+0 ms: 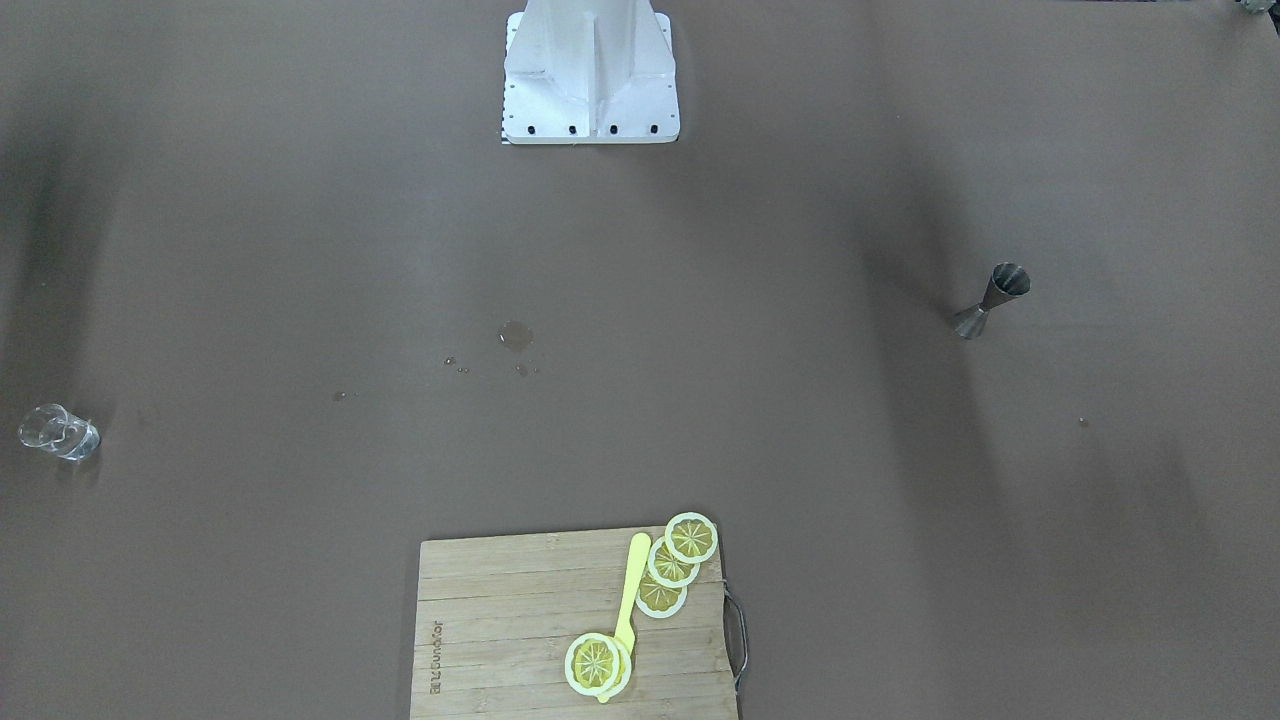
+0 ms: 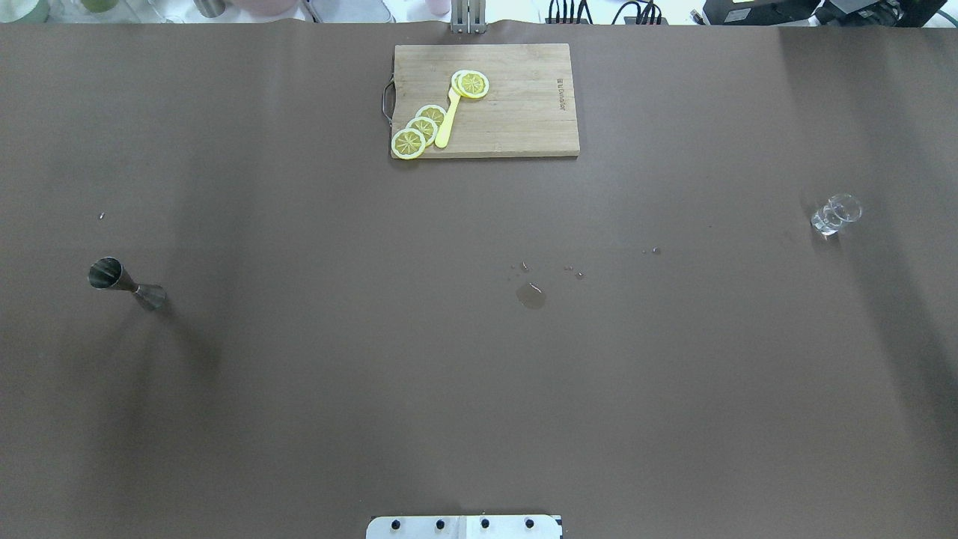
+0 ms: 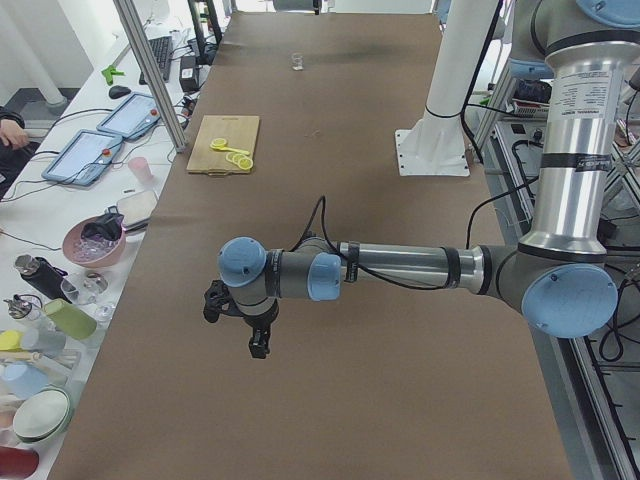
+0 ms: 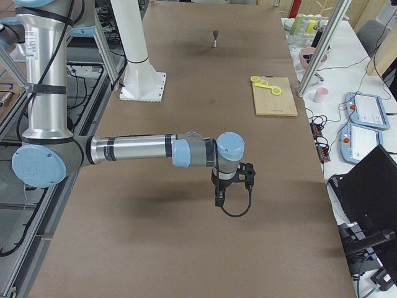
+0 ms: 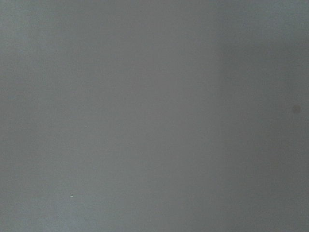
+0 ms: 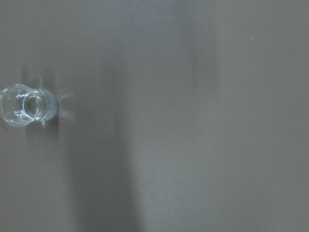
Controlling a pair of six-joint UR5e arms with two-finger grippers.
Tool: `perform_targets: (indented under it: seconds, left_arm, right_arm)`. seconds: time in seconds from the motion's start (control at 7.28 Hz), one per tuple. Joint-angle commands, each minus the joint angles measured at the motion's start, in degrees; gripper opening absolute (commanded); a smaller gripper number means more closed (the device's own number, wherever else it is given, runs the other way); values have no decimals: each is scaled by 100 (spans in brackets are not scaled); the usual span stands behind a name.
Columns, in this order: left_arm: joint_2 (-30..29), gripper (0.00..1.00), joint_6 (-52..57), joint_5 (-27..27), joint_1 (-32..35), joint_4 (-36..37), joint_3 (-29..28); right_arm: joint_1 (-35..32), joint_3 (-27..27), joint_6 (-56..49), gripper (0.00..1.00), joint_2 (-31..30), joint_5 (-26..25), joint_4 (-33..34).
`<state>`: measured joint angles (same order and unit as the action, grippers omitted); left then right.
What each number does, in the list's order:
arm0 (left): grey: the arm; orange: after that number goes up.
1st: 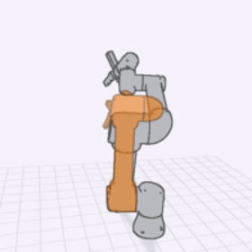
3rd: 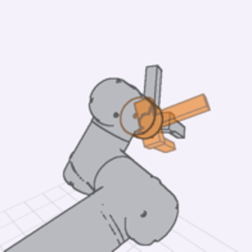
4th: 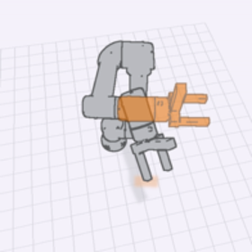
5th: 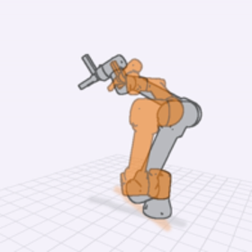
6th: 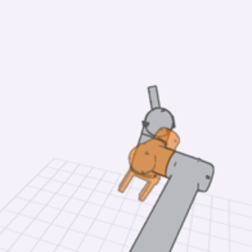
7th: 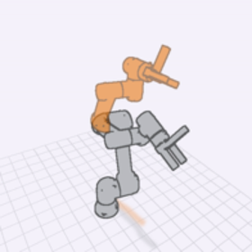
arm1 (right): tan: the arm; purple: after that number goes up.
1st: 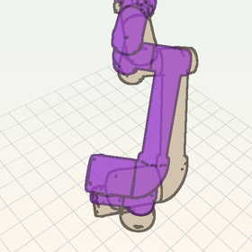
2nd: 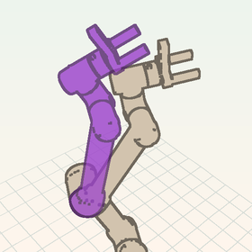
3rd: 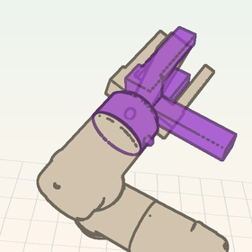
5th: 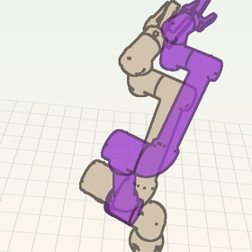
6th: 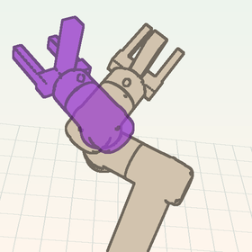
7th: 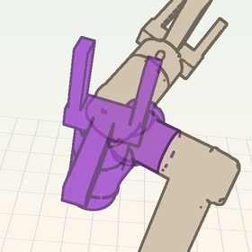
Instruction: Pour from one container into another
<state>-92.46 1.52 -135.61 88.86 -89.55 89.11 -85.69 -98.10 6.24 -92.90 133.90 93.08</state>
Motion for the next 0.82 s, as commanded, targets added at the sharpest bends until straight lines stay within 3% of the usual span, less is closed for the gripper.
perform_targets:
  seconds: [0.0,0.69]
  left_arm:
    - [0,98,6,0,0,-1,10]
    - [0,98,-29,-9,0,-10,19]
  right_arm:
    - [0,-8,0,100,0,4,0]
    - [9,-34,-18,100,61,57,0]
